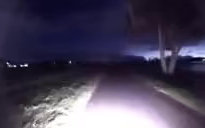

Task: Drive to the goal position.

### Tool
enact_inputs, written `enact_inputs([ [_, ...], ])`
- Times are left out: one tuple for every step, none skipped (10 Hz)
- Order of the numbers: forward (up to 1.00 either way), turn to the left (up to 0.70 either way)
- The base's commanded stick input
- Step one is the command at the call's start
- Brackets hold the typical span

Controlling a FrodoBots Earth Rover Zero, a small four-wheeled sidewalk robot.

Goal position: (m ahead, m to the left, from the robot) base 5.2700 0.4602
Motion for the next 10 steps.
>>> enact_inputs([
  [0.69,-0.09],
  [0.69,0.0],
  [0.69,0.0],
  [0.69,0.0],
  [0.69,0.0],
  [0.69,0.0],
  [0.69,0.0],
  [0.69,0.0],
  [0.69,0.0],
  [0.69,0.0],
])
